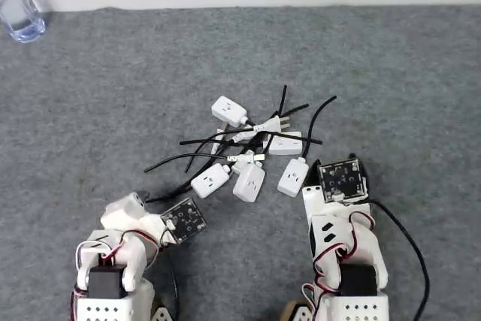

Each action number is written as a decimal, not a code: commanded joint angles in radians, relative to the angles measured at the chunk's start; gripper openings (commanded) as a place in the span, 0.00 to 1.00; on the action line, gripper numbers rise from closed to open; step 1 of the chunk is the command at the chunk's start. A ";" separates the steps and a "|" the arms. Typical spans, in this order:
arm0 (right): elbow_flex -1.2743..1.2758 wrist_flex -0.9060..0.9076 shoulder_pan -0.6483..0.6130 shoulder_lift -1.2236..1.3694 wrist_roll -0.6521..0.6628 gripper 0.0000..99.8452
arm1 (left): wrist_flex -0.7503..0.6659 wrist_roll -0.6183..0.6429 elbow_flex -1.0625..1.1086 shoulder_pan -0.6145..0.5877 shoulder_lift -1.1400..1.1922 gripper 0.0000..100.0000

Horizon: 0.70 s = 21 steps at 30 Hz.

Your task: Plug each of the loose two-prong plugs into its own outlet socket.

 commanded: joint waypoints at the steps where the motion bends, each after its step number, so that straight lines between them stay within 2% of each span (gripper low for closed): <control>1: 0.014 0.025 -0.033 0.002 0.020 0.32 | 0.017 -0.011 -0.007 -0.002 -0.011 0.33; 3: 0.014 0.038 -0.045 0.002 0.020 0.36 | 0.049 -0.021 -0.007 0.003 -0.011 0.33; 5: 0.014 0.042 -0.050 0.002 0.023 0.31 | 0.055 -0.040 -0.007 0.006 -0.014 0.33; 7: 0.014 0.038 -0.050 0.002 0.026 0.24 | -0.021 -0.026 -0.007 -0.003 -0.014 0.33; 9: 0.014 0.038 -0.050 0.002 0.026 0.23 | -0.140 0.051 -0.007 -0.037 -0.014 0.33; 12: 0.014 0.038 -0.050 0.002 0.025 0.28 | -0.344 0.233 -0.007 -0.135 -0.014 0.33; 15: 0.014 0.039 -0.047 0.002 0.021 0.31 | -0.506 0.517 -0.010 -0.232 -0.015 0.29; 18: 0.014 0.039 -0.045 0.002 0.021 0.31 | -0.503 0.784 -0.070 -0.336 -0.015 0.24; 21: 0.014 0.038 -0.045 0.002 0.021 0.31 | -0.402 1.011 -0.183 -0.391 -0.015 0.22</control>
